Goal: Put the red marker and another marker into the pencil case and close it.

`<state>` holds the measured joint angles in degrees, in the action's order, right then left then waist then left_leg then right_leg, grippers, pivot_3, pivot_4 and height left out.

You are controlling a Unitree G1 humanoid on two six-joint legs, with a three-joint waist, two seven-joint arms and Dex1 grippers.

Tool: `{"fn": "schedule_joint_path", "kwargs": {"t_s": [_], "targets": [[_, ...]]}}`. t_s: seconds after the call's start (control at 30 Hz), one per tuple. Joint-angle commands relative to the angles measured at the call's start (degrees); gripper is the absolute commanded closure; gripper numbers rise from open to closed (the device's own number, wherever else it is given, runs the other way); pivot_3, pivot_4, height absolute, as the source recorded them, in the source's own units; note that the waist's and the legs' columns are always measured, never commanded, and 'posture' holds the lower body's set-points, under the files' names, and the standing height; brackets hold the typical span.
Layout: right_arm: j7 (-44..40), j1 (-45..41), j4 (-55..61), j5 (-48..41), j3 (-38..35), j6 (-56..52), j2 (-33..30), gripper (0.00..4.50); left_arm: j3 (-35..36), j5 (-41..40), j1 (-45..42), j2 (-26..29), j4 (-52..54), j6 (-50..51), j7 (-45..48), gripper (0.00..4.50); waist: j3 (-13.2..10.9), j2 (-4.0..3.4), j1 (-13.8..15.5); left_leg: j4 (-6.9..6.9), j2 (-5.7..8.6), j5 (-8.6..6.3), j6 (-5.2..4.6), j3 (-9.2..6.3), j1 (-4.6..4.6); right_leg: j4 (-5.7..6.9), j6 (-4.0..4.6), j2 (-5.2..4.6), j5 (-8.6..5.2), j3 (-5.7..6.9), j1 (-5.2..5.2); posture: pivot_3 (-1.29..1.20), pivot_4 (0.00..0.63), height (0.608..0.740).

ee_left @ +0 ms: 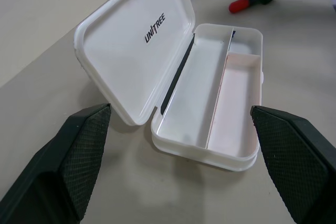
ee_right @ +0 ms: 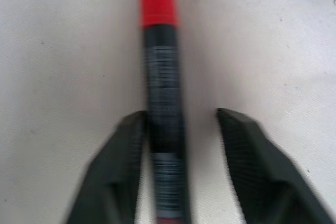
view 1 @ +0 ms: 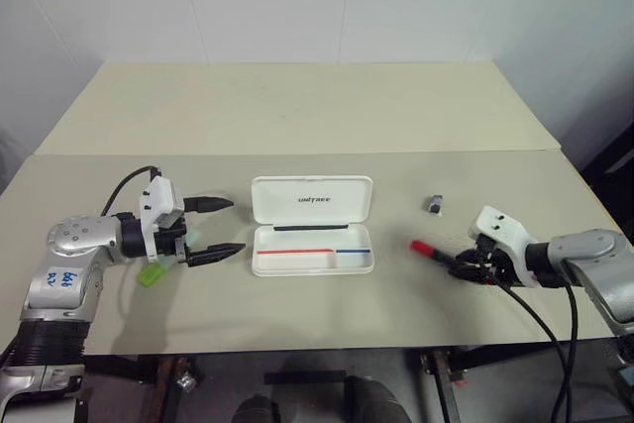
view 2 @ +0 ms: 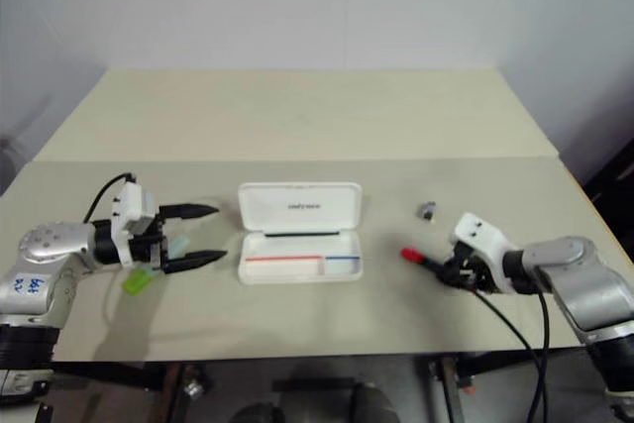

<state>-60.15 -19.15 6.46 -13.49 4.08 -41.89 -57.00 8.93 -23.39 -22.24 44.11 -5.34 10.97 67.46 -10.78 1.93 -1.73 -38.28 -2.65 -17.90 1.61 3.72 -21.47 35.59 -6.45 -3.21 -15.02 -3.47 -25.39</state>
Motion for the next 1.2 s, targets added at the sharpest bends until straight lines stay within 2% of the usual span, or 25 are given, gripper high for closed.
{"fn": "schedule_joint_path", "kwargs": {"t_s": [0.03,0.4,0.63,0.8,0.97,1.2], "targets": [[1.0,1.1,1.8,-0.1,0.6,-0.5,1.1,3.93,1.7,-0.9,0.0,1.1,1.5,-0.2,-0.4,0.00,0.1,0.08,-0.1,-0.01,0.00,0.00,0.00,0.00,0.03,0.01,0.00,0.00,0.00,0.00,0.02,0.00,0.150,0.740],[1.0,-1.0,-0.1,0.6,-0.9,3.0,0.5,3.93,1.3,-0.6,-1.0,0.9,0.4,-0.8,-0.2,0.00,0.1,0.14,-0.3,-0.02,-0.01,0.00,0.00,0.00,0.27,0.02,0.01,0.00,0.01,0.00,0.27,0.00,0.150,0.740],[-7.0,-7.9,2.1,0.6,0.1,9.6,-2.9,3.93,1.4,-0.2,-1.8,2.2,-1.8,-2.3,1.8,0.00,0.0,0.00,-0.2,0.02,-0.01,0.00,0.00,-0.01,0.22,-0.01,0.01,0.02,0.01,0.02,0.21,0.00,0.150,0.740],[-7.7,-16.0,6.6,-0.1,4.1,7.8,1.7,3.93,2.3,-0.1,-0.6,4.1,-3.0,-4.1,3.4,0.00,0.0,0.00,-0.3,0.08,-0.04,0.00,0.00,0.00,0.17,-0.03,0.03,0.02,0.00,0.02,0.14,0.00,0.150,0.740],[-8.4,-20.6,9.5,0.8,9.7,7.1,6.6,3.93,3.4,-0.6,1.2,5.2,-2.4,-4.6,3.8,0.00,0.0,0.00,-0.1,0.08,-0.05,0.00,0.00,0.00,0.10,0.00,0.05,0.02,-0.02,0.04,0.05,0.00,0.150,0.740],[-8.3,-25.9,5.1,5.4,18.0,12.2,14.6,3.93,4.9,-1.1,4.4,6.2,-0.1,-4.3,3.4,0.00,0.0,0.00,0.0,0.06,-0.06,-0.01,-0.02,0.00,-0.01,0.01,0.06,0.01,-0.02,0.07,-0.03,0.00,0.150,0.740]]}}
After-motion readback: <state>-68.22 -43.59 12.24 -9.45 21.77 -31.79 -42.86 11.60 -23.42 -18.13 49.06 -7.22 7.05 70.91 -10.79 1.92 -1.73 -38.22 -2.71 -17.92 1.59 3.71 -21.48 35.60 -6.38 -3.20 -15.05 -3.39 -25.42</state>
